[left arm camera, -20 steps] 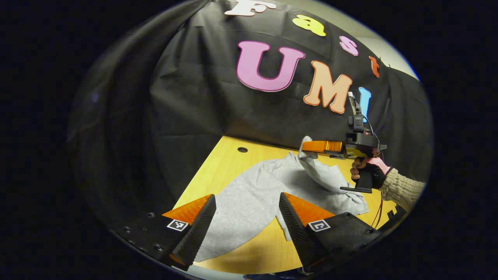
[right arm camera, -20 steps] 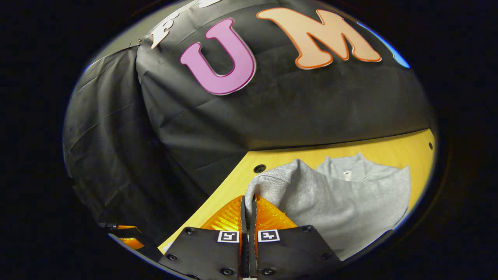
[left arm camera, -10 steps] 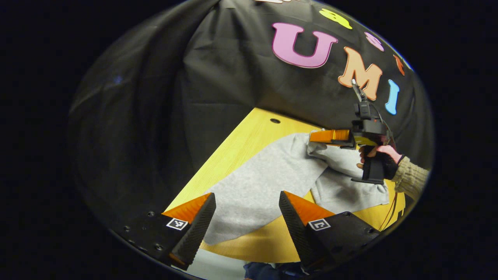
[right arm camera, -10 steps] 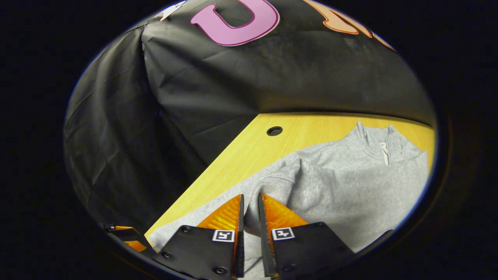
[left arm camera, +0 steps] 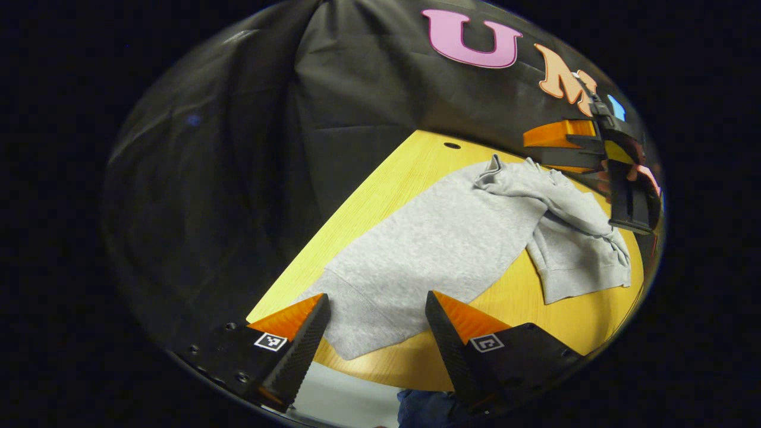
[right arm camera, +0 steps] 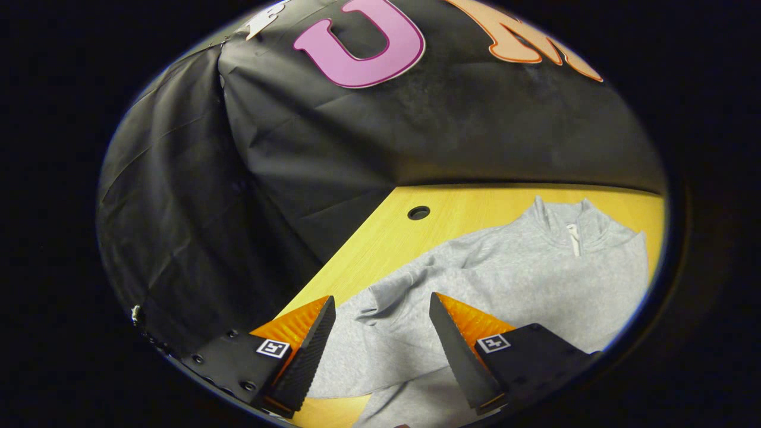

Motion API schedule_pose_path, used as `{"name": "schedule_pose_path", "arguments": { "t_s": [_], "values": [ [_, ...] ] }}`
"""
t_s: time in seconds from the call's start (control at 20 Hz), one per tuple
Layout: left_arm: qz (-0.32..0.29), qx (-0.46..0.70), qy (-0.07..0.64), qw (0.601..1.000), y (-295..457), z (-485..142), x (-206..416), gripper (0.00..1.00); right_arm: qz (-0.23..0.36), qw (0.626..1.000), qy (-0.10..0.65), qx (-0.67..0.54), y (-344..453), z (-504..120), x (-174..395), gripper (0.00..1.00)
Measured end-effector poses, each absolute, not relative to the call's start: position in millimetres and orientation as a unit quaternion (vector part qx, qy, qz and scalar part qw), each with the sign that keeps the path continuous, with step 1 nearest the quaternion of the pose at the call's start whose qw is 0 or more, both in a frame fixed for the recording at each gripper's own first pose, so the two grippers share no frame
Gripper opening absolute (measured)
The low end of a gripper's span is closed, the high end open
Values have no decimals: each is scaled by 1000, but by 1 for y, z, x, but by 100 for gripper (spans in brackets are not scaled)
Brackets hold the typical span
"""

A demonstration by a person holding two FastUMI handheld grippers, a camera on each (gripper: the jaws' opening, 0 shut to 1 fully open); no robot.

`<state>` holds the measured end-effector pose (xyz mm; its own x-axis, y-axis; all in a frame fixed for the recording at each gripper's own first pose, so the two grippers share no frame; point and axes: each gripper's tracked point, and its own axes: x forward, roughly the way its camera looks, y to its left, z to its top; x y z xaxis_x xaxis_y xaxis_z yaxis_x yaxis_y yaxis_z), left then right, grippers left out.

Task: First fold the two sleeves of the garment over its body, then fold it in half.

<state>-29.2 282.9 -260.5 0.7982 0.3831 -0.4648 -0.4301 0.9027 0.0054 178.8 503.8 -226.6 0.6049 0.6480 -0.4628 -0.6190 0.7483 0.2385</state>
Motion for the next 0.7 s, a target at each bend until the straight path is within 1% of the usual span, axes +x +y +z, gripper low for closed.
{"name": "schedule_pose_path", "arguments": {
  "t_s": [0.2,0.35,0.45,0.55,0.7],
  "values": [
    [227,-45,238,943,288,-270,-30,94,345,903,256,16,470,-205,172,98],
    [231,-33,226,946,290,-269,-24,93,334,910,247,-4,434,-189,164,98],
    [233,-32,219,947,289,-269,-21,90,328,911,248,-12,408,-180,152,98],
    [226,-33,214,950,286,-269,-14,81,321,914,248,-26,381,-173,141,98],
    [212,-29,209,954,280,-267,-3,40,302,920,244,-48,347,-166,130,98]
  ]
}}
